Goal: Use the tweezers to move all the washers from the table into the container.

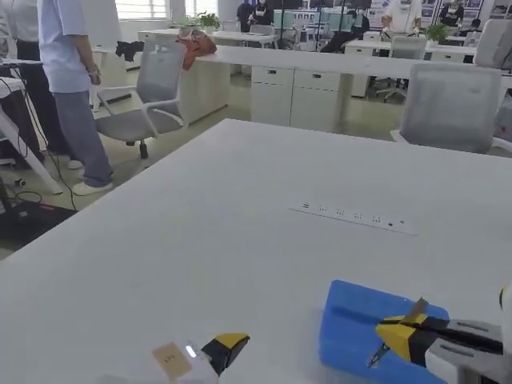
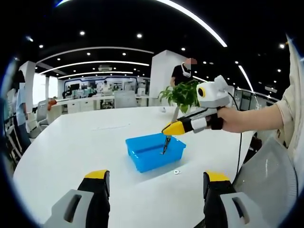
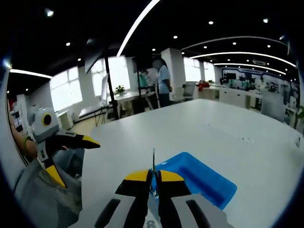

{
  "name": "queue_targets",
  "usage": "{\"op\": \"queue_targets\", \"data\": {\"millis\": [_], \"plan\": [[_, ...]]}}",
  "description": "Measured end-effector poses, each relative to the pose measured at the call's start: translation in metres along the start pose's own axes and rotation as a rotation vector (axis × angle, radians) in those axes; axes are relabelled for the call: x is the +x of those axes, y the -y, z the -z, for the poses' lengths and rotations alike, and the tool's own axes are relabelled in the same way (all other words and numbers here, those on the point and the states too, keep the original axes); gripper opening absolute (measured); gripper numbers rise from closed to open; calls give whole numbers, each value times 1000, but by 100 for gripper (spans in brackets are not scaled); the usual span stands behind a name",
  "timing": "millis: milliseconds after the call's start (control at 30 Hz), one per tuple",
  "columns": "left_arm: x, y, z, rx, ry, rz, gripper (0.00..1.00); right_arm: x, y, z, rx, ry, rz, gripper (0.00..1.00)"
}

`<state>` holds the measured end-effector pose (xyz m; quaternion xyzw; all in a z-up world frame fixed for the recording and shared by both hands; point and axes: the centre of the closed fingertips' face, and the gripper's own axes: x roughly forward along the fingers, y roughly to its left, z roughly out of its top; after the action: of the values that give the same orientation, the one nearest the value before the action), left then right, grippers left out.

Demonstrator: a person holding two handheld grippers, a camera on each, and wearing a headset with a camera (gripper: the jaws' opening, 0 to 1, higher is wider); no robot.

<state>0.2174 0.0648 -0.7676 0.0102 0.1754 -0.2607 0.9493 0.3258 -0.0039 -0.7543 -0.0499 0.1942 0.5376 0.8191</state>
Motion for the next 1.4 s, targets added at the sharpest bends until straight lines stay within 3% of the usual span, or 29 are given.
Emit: {"op": "queue_targets", "data": {"millis": [100,267,500,633,867,1067,1333,1367,1400], "plan": [[1,0,2,-1,-10,1,82,-1,9,-10,15,33,6,2],[1,-1,5,-11,-24,0,82,-1,25,-14,51,61,30,2],[3,-2,10,-27,-49,4,82,5,49,-3,78,53,57,2],[5,-1,15,-35,-76,9,82,10,57,7,61,24,65,2],[5,-2,18,-50,-95,11,81,18,60,24,23,-28,51,2],[5,-2,21,-51,-108,11,81,25,51,35,-31,-80,27,2],[6,0,21,-47,-111,19,81,28,52,49,-76,-134,34,3],[6,0,21,-49,-110,18,81,28,52,46,-90,-109,41,3],[6,-1,21,-54,-108,17,81,27,53,49,-83,-125,40,3]]}}
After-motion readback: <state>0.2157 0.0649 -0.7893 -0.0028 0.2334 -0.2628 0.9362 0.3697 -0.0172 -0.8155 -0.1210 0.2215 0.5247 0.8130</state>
